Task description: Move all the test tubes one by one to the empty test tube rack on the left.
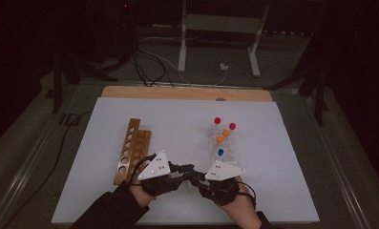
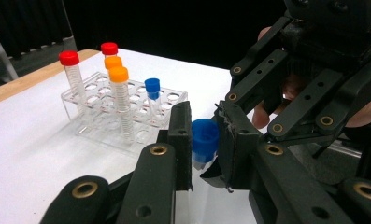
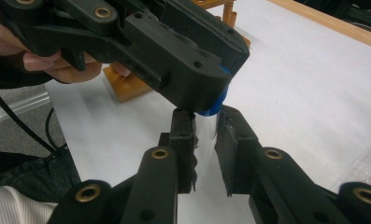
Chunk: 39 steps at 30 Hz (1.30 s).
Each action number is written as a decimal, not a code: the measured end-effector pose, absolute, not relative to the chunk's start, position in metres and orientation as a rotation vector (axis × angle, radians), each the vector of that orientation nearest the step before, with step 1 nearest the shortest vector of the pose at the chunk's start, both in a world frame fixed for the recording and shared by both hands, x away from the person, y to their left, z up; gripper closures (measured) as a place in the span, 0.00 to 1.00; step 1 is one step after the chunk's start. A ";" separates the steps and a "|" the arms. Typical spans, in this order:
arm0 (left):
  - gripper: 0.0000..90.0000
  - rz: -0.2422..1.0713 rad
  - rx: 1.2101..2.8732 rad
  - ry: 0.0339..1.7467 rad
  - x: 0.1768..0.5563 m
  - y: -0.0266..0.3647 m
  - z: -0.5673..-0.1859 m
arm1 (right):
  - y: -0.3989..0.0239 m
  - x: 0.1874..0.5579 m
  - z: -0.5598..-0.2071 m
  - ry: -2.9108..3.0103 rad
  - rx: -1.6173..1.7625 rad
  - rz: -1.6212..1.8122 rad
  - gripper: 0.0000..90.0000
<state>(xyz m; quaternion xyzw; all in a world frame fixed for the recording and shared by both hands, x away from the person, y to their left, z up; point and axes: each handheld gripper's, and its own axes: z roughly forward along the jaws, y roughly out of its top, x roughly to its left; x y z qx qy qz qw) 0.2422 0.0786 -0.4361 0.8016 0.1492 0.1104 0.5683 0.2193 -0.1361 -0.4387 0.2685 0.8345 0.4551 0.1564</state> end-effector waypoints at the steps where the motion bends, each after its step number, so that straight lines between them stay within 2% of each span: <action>1: 0.86 0.264 1.884 0.347 0.242 0.078 -0.436 | -0.136 0.219 -0.439 2.388 0.768 1.302 0.85; 3: 0.86 0.271 1.890 0.341 0.242 0.078 -0.435 | -0.136 0.219 -0.439 2.386 0.767 1.303 0.84; 4: 0.86 0.282 1.891 0.340 0.241 0.079 -0.435 | -0.137 0.219 -0.439 2.381 0.768 1.315 0.78; 5: 0.86 0.286 1.892 0.338 0.242 0.080 -0.434 | -0.137 0.219 -0.439 2.381 0.768 1.315 0.78; 6: 0.86 0.287 1.890 0.341 0.242 0.081 -0.433 | -0.139 0.219 -0.437 2.367 0.779 1.322 0.68; 7: 0.86 0.288 1.884 0.348 0.243 0.083 -0.431 | -0.139 0.219 -0.437 2.367 0.779 1.322 0.68; 9: 0.86 0.295 1.867 0.362 0.246 0.091 -0.424 | -0.144 0.221 -0.434 2.338 0.803 1.348 0.54; 10: 0.86 0.295 1.867 0.362 0.246 0.091 -0.424 | -0.144 0.221 -0.434 2.338 0.803 1.348 0.54; 11: 0.86 0.303 1.862 0.368 0.247 0.094 -0.421 | -0.147 0.221 -0.433 2.311 0.806 1.370 0.46; 13: 0.86 0.319 1.851 0.379 0.250 0.100 -0.416 | -0.147 0.221 -0.432 2.304 0.812 1.379 0.43; 14: 0.86 0.321 1.849 0.383 0.252 0.103 -0.414 | -0.149 0.220 -0.431 2.284 0.811 1.387 0.35; 16: 0.86 0.342 1.847 0.392 0.254 0.108 -0.409 | -0.150 0.220 -0.430 2.282 0.802 1.392 0.32; 17: 0.86 0.349 1.848 0.399 0.257 0.111 -0.407 | -0.151 0.220 -0.429 2.268 0.804 1.407 0.21; 19: 0.86 0.369 1.843 0.407 0.260 0.116 -0.403 | -0.153 0.220 -0.429 2.272 0.786 1.415 0.15; 27: 0.86 0.422 1.818 0.460 0.276 0.134 -0.389 | -0.160 0.220 -0.427 2.238 0.807 1.465 0.01; 39: 0.86 0.517 1.782 0.532 0.298 0.159 -0.373 | -0.164 0.221 -0.426 2.240 0.822 1.482 0.00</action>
